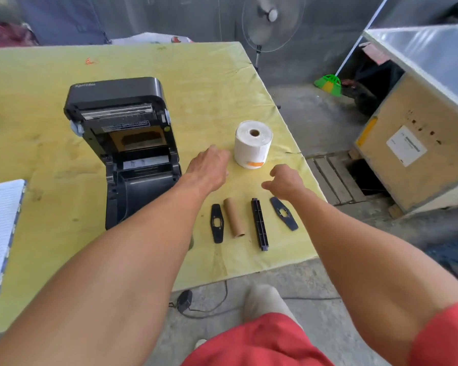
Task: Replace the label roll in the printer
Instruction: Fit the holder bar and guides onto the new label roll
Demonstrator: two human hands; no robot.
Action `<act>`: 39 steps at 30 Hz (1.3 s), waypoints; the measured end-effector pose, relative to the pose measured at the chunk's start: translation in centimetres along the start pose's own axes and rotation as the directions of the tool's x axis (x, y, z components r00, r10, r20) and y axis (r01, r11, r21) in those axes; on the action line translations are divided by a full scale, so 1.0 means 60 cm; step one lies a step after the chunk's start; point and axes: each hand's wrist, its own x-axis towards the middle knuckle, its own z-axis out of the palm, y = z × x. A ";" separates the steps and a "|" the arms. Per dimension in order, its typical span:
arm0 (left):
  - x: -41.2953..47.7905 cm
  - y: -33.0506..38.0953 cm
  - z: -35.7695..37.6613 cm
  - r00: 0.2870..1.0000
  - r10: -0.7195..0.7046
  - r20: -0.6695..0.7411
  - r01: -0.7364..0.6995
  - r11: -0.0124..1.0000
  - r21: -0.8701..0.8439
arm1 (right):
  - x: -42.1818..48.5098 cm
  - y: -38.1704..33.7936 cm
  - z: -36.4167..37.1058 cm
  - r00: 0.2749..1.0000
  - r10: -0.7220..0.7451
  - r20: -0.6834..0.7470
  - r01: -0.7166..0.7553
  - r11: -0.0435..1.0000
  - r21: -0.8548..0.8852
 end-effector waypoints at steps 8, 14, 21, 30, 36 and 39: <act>0.102 0.031 0.003 0.996 0.083 0.020 -0.082 0.996 -0.036 | 0.088 0.003 0.000 0.999 0.006 0.036 -0.007 1.000 0.030; 0.182 0.053 0.020 0.985 0.100 0.141 -0.109 0.992 0.058 | 0.162 -0.003 -0.014 0.985 -0.004 0.171 -0.007 0.998 0.064; 0.244 0.064 0.028 0.973 0.076 0.216 -0.080 0.997 0.011 | 0.222 0.002 -0.032 0.954 -0.007 0.300 -0.015 0.998 0.069; 0.258 0.077 0.021 0.961 -0.246 0.126 0.276 0.877 -0.393 | 0.245 0.013 -0.084 0.924 -0.008 0.382 -0.174 0.881 0.439; 0.211 0.029 0.018 0.858 -0.401 0.320 0.406 0.150 -0.901 | 0.216 -0.019 -0.097 0.939 -0.108 0.327 -0.211 0.569 0.795; 0.180 0.016 0.023 0.853 -0.397 0.339 0.388 0.049 -0.920 | 0.179 -0.059 -0.093 0.965 -0.127 0.228 -0.107 0.606 0.788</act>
